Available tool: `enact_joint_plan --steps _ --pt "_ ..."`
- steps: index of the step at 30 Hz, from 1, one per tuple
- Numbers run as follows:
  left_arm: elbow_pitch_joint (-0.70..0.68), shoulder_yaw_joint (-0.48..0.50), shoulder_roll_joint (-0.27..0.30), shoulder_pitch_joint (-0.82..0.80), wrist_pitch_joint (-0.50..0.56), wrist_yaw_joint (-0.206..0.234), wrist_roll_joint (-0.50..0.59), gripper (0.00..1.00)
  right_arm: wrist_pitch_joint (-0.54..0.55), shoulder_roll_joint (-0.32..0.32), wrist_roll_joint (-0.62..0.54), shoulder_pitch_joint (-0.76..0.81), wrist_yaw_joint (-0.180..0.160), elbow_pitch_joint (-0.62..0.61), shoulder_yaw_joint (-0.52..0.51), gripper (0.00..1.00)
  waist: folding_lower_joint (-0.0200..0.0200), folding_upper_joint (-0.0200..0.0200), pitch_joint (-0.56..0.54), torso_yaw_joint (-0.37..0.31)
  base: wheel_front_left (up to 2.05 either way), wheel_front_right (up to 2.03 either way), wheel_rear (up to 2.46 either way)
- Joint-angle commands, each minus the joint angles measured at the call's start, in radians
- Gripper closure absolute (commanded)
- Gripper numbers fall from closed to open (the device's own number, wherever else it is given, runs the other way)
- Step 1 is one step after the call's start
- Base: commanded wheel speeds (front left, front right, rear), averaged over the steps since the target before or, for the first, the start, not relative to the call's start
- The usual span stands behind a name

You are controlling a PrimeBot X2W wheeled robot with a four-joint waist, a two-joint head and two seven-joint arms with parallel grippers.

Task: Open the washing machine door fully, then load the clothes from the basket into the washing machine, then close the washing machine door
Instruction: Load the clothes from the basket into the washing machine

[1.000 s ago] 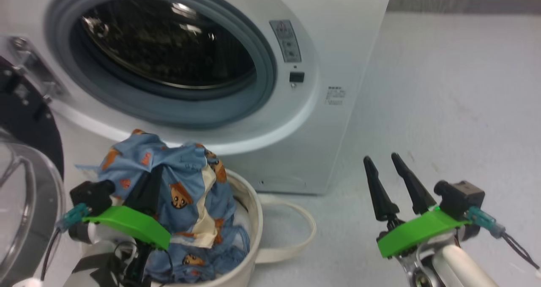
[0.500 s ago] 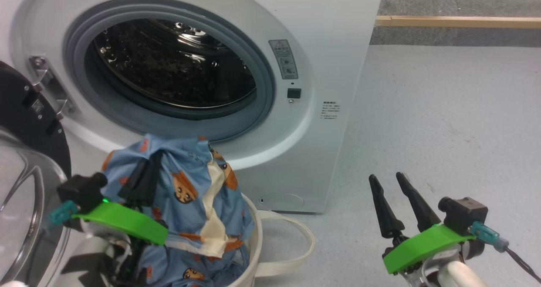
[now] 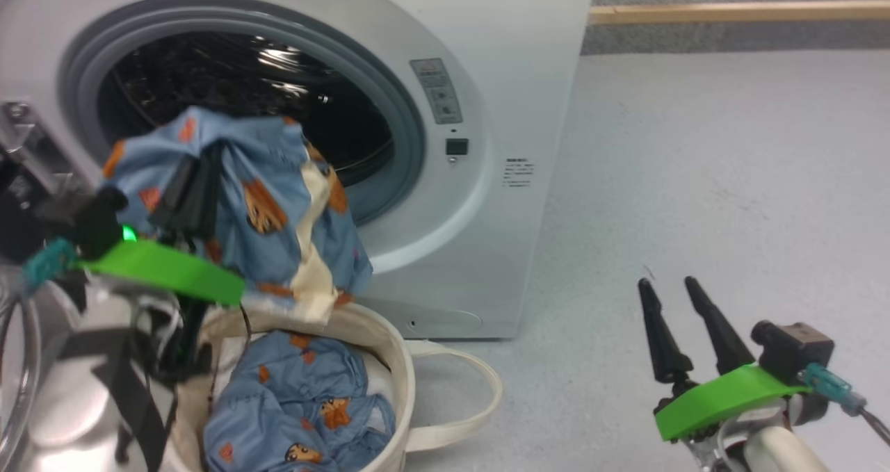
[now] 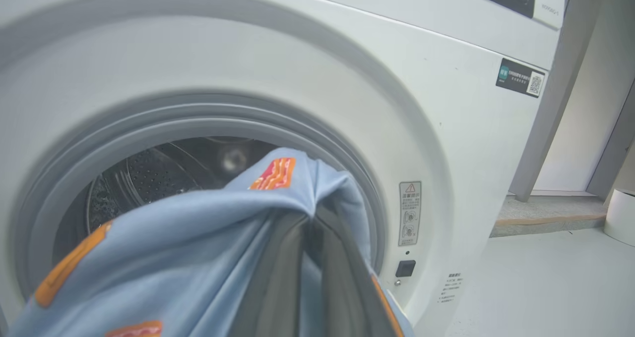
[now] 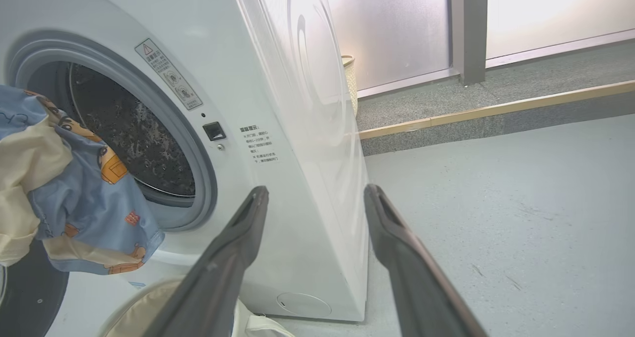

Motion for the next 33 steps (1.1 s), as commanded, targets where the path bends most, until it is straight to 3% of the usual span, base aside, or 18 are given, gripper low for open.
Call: enact_joint_plan --steps 1,6,9,21,33 --pt "-0.003 0.044 0.04 -0.092 -0.016 0.002 0.015 1.0 -0.012 -0.014 -0.015 -0.011 0.001 -0.04 -0.002 0.0 0.0 -0.0001 0.011 -0.017 0.0 0.0 0.0" --pt "0.094 0.048 0.052 -0.237 -0.049 -0.006 0.054 1.0 -0.012 -0.026 -0.034 -0.022 0.001 -0.06 -0.003 0.0 0.0 -0.0001 0.053 -0.052 0.0 0.0 0.0" --pt "0.134 0.097 0.046 -0.316 -0.061 -0.014 0.073 1.0 -0.012 -0.034 -0.042 -0.033 0.001 -0.079 -0.008 0.0 0.0 -0.0001 0.108 -0.084 0.0 0.0 0.0" --pt "0.267 0.26 -0.015 -0.344 -0.062 -0.037 0.142 1.0 -0.012 -0.025 -0.081 -0.06 0.001 -0.132 -0.044 0.0 0.0 -0.0001 0.287 -0.154 0.0 0.0 0.0" --pt "0.499 0.243 0.021 -0.463 -0.062 -0.039 0.188 1.0 -0.012 -0.004 -0.106 -0.08 0.001 -0.143 -0.047 0.0 0.0 -0.0001 0.367 -0.18 0.0 0.0 0.0"
